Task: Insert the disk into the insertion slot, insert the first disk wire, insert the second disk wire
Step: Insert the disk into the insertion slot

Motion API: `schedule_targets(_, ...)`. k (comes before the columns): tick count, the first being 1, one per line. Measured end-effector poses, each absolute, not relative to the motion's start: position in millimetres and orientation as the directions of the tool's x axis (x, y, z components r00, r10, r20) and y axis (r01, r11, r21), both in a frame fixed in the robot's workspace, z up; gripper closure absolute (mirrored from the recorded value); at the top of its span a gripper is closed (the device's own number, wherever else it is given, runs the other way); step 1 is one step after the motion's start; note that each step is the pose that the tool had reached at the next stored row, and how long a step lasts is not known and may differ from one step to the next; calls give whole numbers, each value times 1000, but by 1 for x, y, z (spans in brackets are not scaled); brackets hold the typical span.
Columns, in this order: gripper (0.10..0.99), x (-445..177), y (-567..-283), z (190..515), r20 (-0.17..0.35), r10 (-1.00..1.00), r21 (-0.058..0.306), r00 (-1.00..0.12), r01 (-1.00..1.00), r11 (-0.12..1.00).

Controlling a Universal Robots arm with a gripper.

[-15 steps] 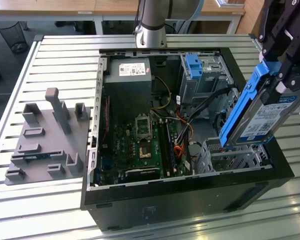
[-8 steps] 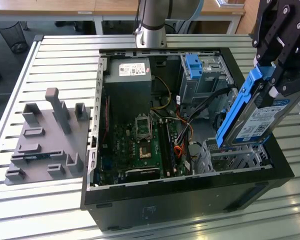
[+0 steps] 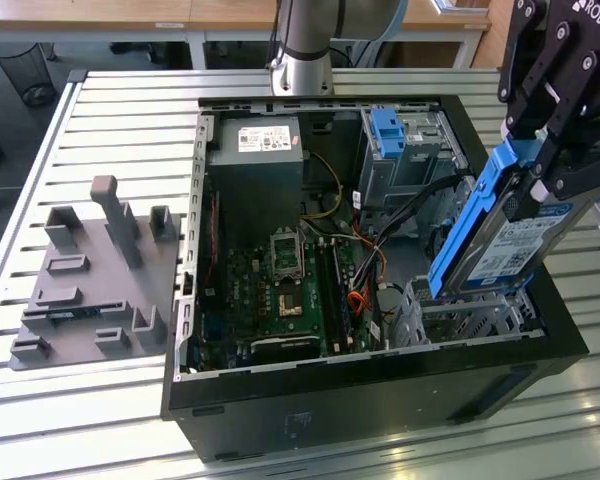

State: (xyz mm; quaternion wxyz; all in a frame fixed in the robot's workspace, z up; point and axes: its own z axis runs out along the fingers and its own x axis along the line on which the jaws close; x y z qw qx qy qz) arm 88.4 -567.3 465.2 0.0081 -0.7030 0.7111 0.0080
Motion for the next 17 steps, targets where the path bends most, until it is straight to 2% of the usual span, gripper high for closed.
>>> schedule_targets(17,722,83,-559,451,-23,-1000,-2,-4,-1000,4)
